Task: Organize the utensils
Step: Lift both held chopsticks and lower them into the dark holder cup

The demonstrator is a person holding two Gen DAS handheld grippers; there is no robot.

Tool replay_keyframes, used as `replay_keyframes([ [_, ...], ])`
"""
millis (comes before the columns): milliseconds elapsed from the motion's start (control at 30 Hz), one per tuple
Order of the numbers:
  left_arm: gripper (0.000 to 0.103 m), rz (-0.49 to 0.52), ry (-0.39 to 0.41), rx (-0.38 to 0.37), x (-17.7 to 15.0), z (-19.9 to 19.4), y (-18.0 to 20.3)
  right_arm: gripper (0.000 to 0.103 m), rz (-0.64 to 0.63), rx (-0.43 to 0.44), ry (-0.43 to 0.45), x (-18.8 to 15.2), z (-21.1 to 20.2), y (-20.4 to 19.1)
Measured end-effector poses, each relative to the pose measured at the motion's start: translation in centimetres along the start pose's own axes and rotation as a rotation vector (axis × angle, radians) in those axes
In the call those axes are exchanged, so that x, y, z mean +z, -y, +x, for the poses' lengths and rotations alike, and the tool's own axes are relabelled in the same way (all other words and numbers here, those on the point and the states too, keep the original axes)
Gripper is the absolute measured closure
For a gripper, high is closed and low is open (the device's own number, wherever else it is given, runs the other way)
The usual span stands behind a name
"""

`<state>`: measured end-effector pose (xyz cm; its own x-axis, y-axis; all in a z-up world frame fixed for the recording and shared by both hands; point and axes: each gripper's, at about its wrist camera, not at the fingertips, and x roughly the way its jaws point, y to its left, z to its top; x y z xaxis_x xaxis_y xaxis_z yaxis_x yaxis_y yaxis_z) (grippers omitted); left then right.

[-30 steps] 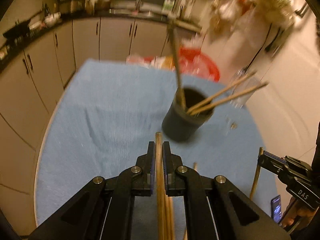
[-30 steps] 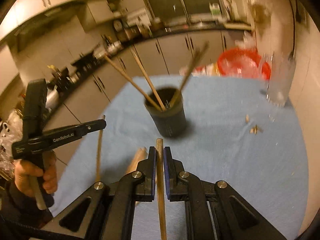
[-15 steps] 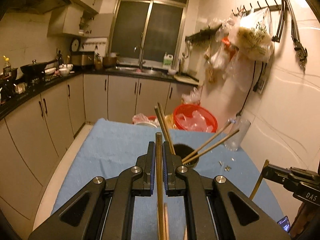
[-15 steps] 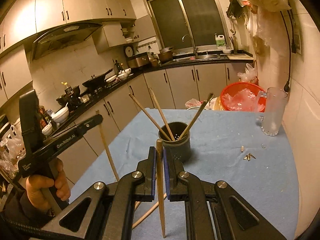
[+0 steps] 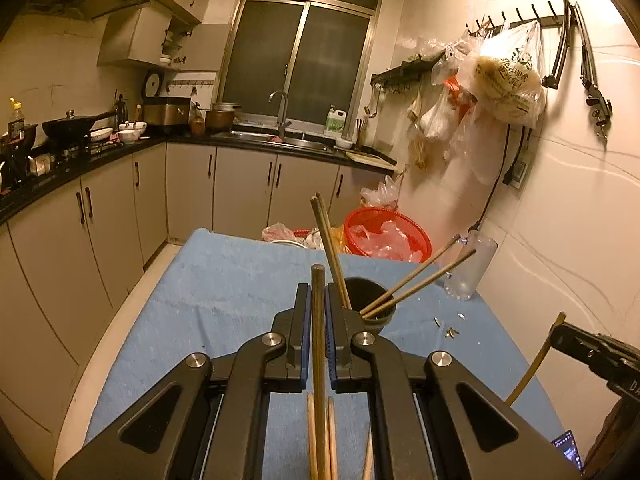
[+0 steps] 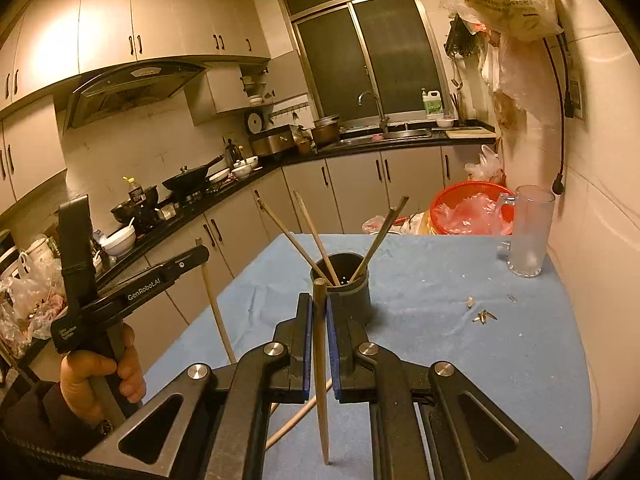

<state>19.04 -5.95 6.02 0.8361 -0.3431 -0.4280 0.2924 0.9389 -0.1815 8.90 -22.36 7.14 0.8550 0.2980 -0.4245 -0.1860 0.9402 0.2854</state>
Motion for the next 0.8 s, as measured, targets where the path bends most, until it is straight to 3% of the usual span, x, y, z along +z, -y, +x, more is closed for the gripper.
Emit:
replay_keyframes([
  [300, 0.097, 0.002, 0.032, -0.006, 0.2, -1.9, 0.0, 0.096, -0.007, -0.018, 0.009, 0.7, -0.7, -0.1],
  [800, 0.097, 0.014, 0.162, -0.03, 5.6, -3.0, 1.6, 0.096, -0.061, -0.02, 0.181, 6.9, -0.9, -2.2],
])
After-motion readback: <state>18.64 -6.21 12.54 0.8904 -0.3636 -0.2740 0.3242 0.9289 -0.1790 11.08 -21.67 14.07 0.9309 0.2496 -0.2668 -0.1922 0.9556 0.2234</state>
